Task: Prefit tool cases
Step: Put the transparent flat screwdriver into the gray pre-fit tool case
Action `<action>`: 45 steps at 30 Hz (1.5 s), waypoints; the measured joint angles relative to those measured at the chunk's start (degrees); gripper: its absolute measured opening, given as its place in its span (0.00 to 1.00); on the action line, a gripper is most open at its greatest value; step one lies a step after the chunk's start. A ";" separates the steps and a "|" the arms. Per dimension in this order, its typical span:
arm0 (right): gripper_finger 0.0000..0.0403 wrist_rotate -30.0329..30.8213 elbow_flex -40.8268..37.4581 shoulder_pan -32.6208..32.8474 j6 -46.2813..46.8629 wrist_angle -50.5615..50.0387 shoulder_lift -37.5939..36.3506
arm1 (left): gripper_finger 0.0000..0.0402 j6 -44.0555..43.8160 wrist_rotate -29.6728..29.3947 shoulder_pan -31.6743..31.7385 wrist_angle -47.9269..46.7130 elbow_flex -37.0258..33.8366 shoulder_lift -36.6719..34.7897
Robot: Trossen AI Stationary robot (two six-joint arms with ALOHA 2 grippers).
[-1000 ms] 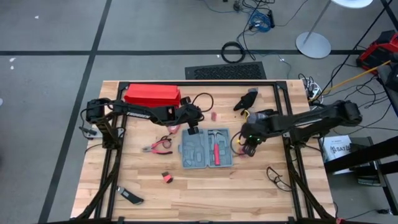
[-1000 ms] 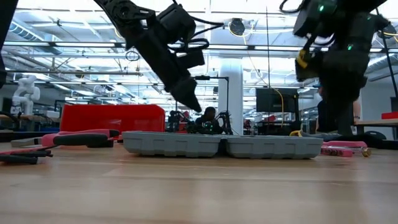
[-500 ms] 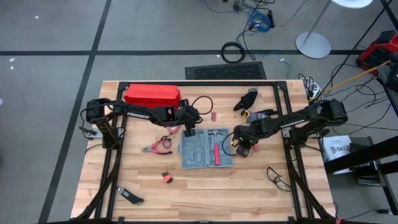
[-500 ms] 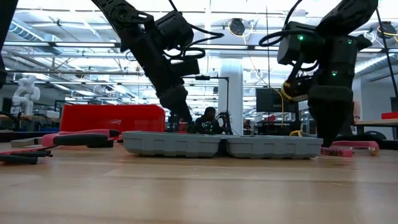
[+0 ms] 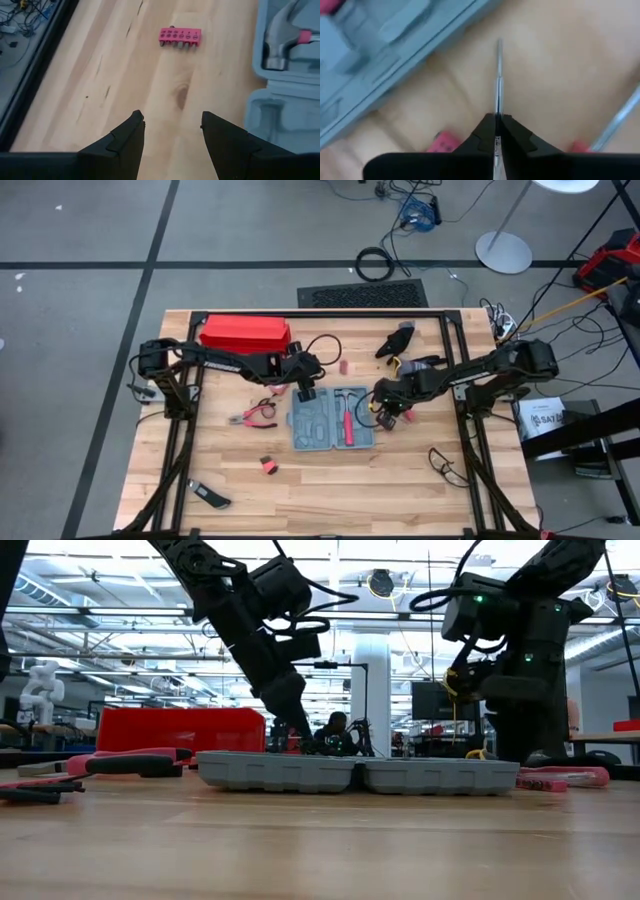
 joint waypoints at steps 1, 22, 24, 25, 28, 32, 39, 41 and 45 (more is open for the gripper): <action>0.01 1.37 0.10 -0.07 0.01 -0.18 -1.26 | 0.50 -0.70 -0.19 -0.14 -0.02 0.00 0.00; 0.00 -3.01 2.00 3.85 10.02 -4.83 -21.32 | 0.50 -11.22 -0.34 -15.06 -2.27 0.02 5.71; 0.00 -3.20 2.04 4.41 11.71 -2.89 -21.79 | 0.50 -14.91 -0.39 -15.55 0.91 0.02 6.51; 0.00 -3.21 2.07 4.74 12.58 -2.00 -21.82 | 0.50 -17.41 -0.31 -15.72 2.58 0.02 6.76; 0.00 -2.96 2.07 5.78 15.22 1.13 -21.79 | 0.50 -25.33 -0.13 -16.00 7.59 0.03 6.82; 0.00 1.63 2.11 7.70 18.50 4.31 -21.02 | 0.50 -31.20 -0.29 -16.77 11.32 0.04 6.82; 0.00 8.13 2.11 11.05 23.42 13.81 -13.91 | 0.50 -31.75 -6.86 -18.89 11.96 0.09 6.82; 0.00 8.70 2.13 11.30 24.23 17.39 -10.57 | 0.50 -29.05 -10.86 -19.41 11.83 0.09 6.82; 0.00 9.05 2.13 11.26 26.11 23.06 -5.04 | 0.50 -24.93 -18.20 -20.05 11.04 0.09 6.36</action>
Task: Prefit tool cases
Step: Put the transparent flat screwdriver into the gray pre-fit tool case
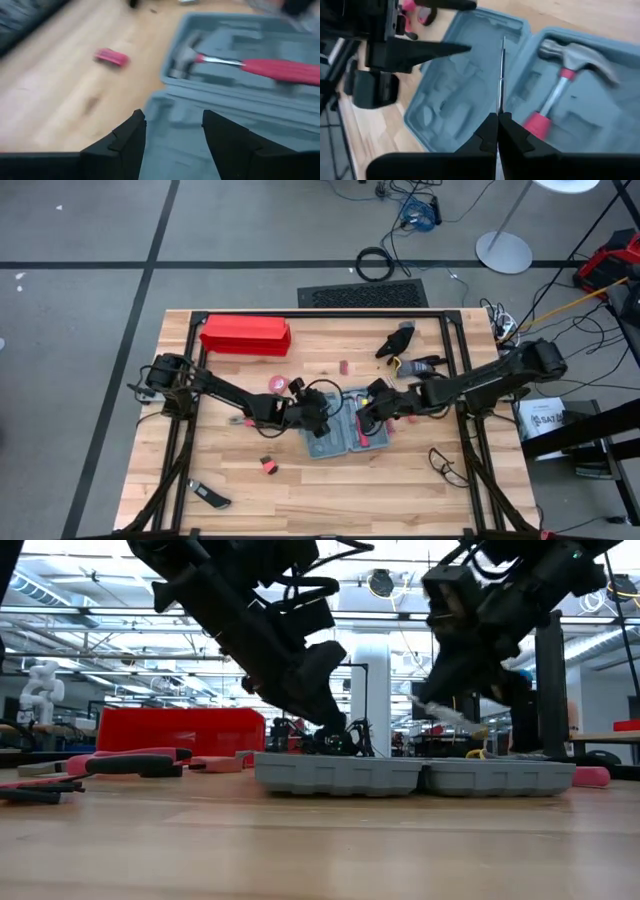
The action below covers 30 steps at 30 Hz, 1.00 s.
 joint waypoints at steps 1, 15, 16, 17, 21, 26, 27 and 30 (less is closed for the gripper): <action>0.00 -0.01 0.00 0.00 0.40 1.40 1.08 | 0.50 1.11 -2.25 -0.42 -0.70 0.00 -0.23; 0.00 -1.41 0.00 0.41 10.42 9.99 10.21 | 0.50 -2.40 -22.21 -4.00 -15.05 0.00 -0.65; 0.00 -1.39 0.00 0.54 11.08 9.76 10.25 | 0.50 -2.98 -22.33 -4.00 -15.79 0.00 -0.65; 0.00 -1.37 0.00 0.63 11.43 10.02 10.61 | 0.50 -3.42 -22.61 -4.00 -16.24 -0.02 -0.65; 0.00 -1.66 0.10 0.76 11.96 10.62 11.73 | 0.50 -3.81 -23.03 -4.00 -16.99 -0.02 -0.65; 0.00 -4.59 1.52 0.27 9.30 10.52 12.60 | 0.50 -4.79 -23.02 -4.23 -17.07 -0.04 -0.65; 0.00 -4.79 1.89 0.22 8.48 10.14 12.71 | 0.50 -5.10 -23.03 -4.34 -17.07 -0.04 -0.65; 0.02 -4.95 3.15 -0.15 5.92 9.30 12.96 | 0.50 -5.25 -23.01 -4.93 -17.11 -0.04 -0.65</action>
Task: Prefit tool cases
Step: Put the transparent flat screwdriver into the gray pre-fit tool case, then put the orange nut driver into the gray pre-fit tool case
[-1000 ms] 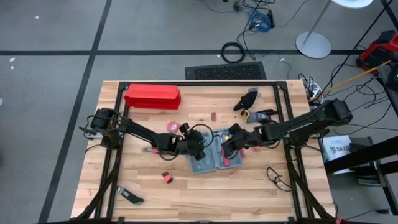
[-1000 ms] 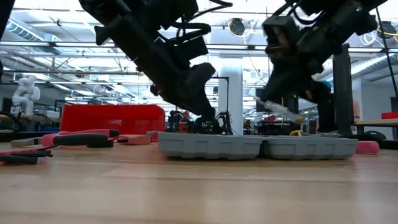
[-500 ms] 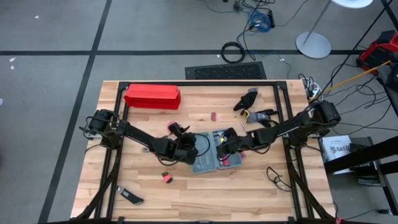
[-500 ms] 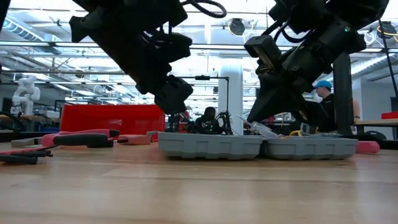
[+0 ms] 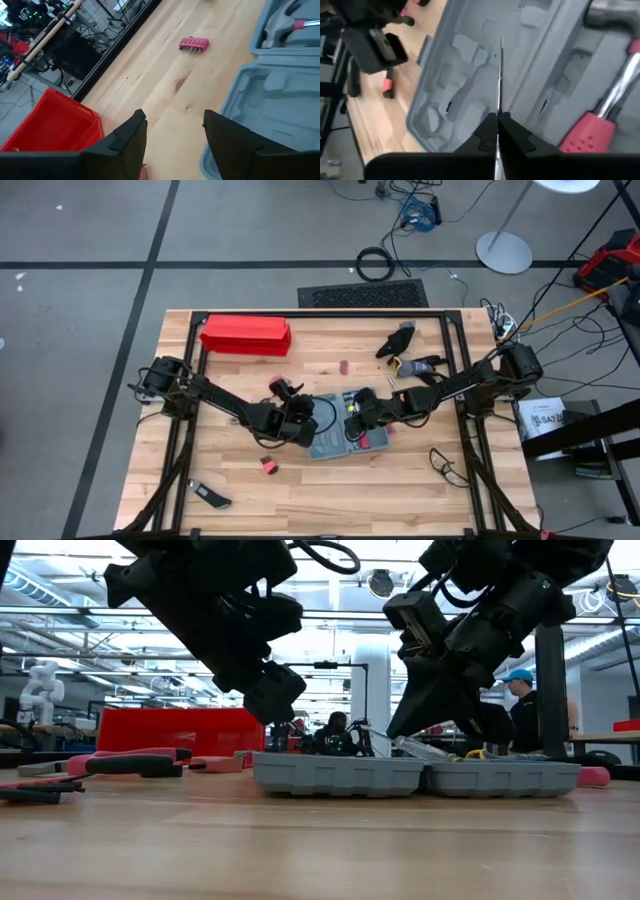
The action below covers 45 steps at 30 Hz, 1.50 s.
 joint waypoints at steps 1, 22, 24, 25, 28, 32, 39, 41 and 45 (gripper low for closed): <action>0.03 0.01 0.32 -0.22 -0.69 -0.78 -0.03 | 0.50 -0.02 0.00 -0.24 0.00 0.00 0.00; 0.25 -3.11 4.39 -1.04 -7.00 -9.53 -0.04 | 0.43 -1.55 -0.26 -1.98 -0.15 0.00 -0.02; 0.26 -3.02 5.17 -1.35 -11.49 -11.02 -0.44 | 0.42 -0.65 -0.31 -1.98 -0.08 0.00 -0.02; 0.26 -2.67 5.69 -1.51 -14.32 -11.97 -0.57 | 0.41 0.57 -0.59 -1.98 0.11 0.00 -0.02; 0.22 -0.70 8.15 -1.83 -22.87 -17.19 -1.58 | 0.41 4.08 -1.31 -1.97 0.56 0.13 -0.02; 0.09 3.56 13.46 -1.82 -28.95 -33.10 -3.85 | 0.41 9.74 -1.51 -1.55 1.78 1.66 -0.04; 0.01 12.05 20.94 -0.63 -23.57 -67.93 -10.36 | 0.36 24.61 0.79 1.89 5.65 4.52 -0.07; 0.01 12.27 21.05 0.03 -19.41 -74.26 -13.18 | 0.29 29.08 2.59 3.63 5.52 5.46 -0.07; 0.03 12.29 21.05 2.02 -14.03 -80.84 -18.30 | 0.05 35.87 9.08 7.54 5.51 7.05 -0.46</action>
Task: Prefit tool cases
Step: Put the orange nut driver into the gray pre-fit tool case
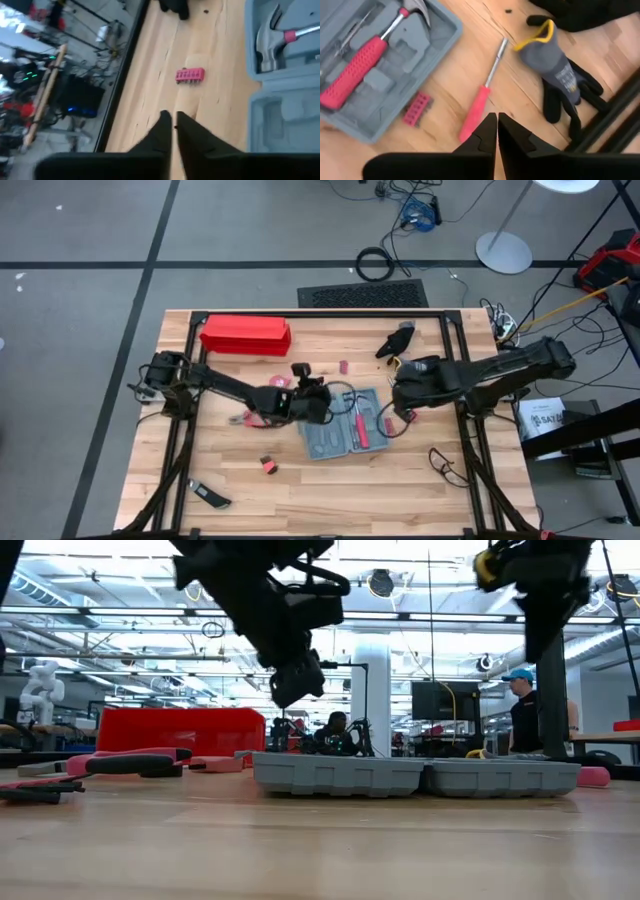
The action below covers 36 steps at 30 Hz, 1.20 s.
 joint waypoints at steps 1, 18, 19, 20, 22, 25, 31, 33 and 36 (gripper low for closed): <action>0.03 -0.08 0.00 0.54 0.40 -0.49 -0.97 | 0.03 1.05 1.76 1.05 0.16 0.41 -0.28; 0.36 -10.73 -9.86 -2.54 6.71 5.67 -0.94 | 0.14 21.22 13.29 17.42 0.67 7.53 -1.31; 0.37 -11.17 -10.60 -3.24 6.41 7.84 -0.94 | 0.15 21.20 14.85 17.98 0.34 7.51 -1.30; 0.39 -11.89 -11.32 -4.11 5.80 10.14 -0.94 | 0.16 21.22 16.15 18.45 0.13 7.52 -1.29; 0.41 -12.32 -12.58 -5.63 4.84 14.38 -0.92 | 0.17 21.81 18.04 19.12 -0.13 7.53 -1.29; 0.42 -13.10 -13.96 -7.68 2.48 19.81 -0.51 | 0.17 23.69 18.87 19.98 -0.61 7.51 -1.38; 0.42 -13.37 -15.22 -11.15 -0.21 20.45 3.68 | 0.17 24.24 29.98 22.73 -1.42 7.51 -3.88; 0.42 -13.39 -15.32 -12.00 -1.25 20.97 5.66 | 0.17 24.26 35.74 23.65 -2.67 7.51 -5.33; 0.42 -13.41 -15.32 -13.57 -3.44 22.19 8.62 | 0.17 24.26 42.53 25.04 -2.91 7.48 -7.37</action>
